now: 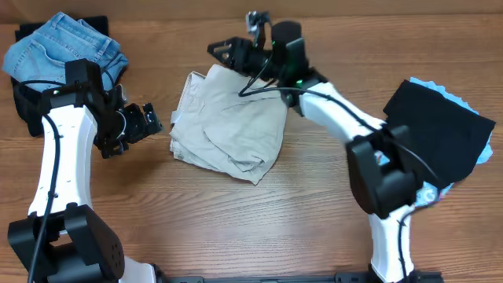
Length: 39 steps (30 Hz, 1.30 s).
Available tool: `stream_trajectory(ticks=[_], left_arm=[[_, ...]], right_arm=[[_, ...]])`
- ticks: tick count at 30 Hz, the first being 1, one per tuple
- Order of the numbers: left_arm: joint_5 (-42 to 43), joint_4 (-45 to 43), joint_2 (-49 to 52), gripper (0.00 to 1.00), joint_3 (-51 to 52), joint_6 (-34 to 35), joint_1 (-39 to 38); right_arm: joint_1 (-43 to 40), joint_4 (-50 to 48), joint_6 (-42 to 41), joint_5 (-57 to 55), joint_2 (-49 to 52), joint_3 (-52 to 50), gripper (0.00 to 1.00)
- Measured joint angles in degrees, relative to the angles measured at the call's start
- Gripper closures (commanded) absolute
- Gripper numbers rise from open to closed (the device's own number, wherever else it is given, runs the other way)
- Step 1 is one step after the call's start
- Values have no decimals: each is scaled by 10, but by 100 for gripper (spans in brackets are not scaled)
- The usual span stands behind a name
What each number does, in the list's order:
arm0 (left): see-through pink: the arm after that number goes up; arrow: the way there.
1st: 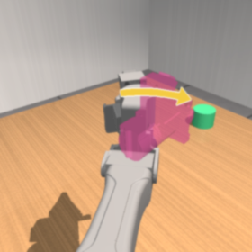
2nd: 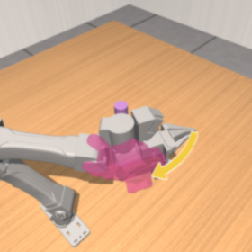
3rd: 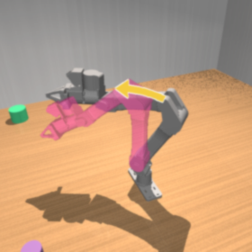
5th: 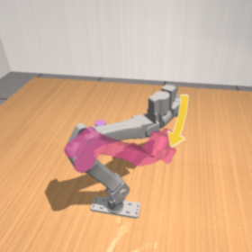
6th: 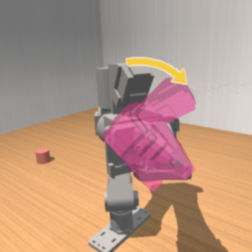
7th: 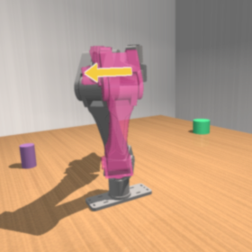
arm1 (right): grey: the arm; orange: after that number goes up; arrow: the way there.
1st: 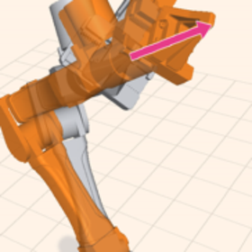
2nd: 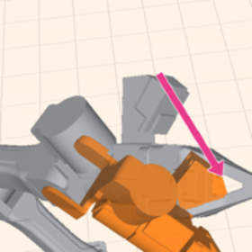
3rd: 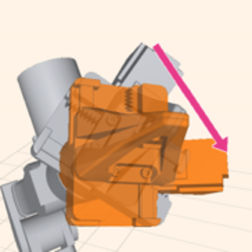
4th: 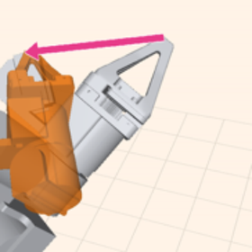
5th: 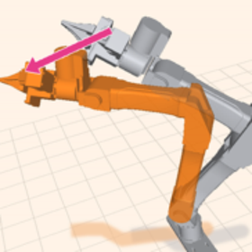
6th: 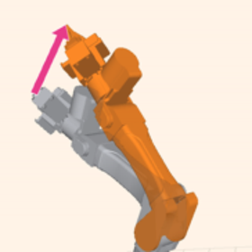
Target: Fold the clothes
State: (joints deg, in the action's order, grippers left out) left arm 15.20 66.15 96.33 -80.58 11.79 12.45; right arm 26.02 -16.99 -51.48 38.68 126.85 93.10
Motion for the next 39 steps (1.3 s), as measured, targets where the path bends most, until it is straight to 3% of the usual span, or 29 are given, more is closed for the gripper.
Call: stream_trajectory(ticks=[4,6,9,11,14,16,18,22,24,26,30,34,36,37,39], left_arm=[[0,0,0,0,0,0,0],[0,1,0,0,0,0,0],[0,2,0,0,0,0,0],[0,2,0,0,0,0,0],[0,3,0,0,0,0,0],[0,6,0,0,1,0,0],[-1,9,0,0,2,0,0],[-2,9,0,0,3,0,0],[-2,10,0,0,3,0,0],[-2,9,0,0,3,0,0],[-2,10,0,0,3,0,0],[3,10,0,0,3,0,0],[5,11,0,0,3,0,0],[5,11,0,0,3,0,0],[5,10,0,0,3,0,0]], right_arm=[[20,-37,-53,4,119,-1,47],[25,-38,-61,9,145,-2,52],[19,-138,-82,63,148,-7,63],[13,-183,-108,101,141,-6,63],[2,-174,-126,125,86,-7,62],[-2,-93,-122,127,13,-5,63],[-3,84,-94,102,-86,-1,67],[-2,412,-21,21,-118,-11,69],[0,432,-2,-4,-117,-35,68],[4,385,9,-27,-117,-111,64],[17,149,5,-34,-114,-290,56],[23,13,-25,-28,-114,-368,62],[22,-16,-30,-17,-116,-378,58],[21,-13,-28,-14,-131,-383,48],[15,7,-16,-11,-186,-389,12]])
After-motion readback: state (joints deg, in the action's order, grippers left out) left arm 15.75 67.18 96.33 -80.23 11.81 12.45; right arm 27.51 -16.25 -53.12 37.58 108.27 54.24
